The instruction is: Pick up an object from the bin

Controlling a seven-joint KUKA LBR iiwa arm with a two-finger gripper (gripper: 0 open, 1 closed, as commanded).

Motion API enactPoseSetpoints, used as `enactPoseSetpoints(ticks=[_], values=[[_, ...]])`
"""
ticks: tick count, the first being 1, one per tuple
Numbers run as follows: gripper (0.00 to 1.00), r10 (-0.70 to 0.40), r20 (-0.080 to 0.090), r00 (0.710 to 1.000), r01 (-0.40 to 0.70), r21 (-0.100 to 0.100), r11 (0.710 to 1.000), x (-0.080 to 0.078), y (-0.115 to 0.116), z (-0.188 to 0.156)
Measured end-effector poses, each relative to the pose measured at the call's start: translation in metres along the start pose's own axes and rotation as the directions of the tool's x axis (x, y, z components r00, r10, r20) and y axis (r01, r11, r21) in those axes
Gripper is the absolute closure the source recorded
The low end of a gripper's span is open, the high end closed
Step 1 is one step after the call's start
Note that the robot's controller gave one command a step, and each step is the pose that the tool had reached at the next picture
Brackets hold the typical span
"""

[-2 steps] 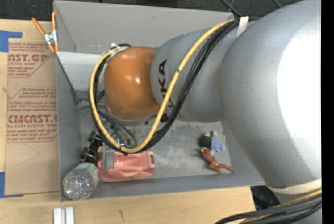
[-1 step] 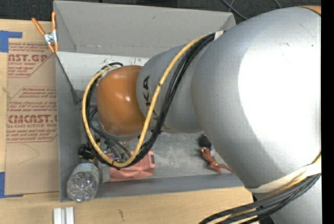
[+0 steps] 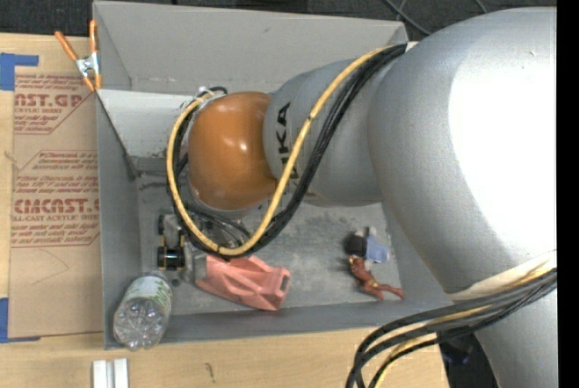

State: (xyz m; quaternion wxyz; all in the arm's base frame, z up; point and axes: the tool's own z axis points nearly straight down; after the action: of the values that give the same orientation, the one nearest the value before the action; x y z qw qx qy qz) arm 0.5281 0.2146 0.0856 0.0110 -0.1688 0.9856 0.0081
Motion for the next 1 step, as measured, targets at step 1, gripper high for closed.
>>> enactPoseSetpoints(ticks=[1], values=[[1.0, 0.0, 0.0, 1.0, 0.0, 0.0, 1.0, -0.0001, 0.0, -0.0001]])
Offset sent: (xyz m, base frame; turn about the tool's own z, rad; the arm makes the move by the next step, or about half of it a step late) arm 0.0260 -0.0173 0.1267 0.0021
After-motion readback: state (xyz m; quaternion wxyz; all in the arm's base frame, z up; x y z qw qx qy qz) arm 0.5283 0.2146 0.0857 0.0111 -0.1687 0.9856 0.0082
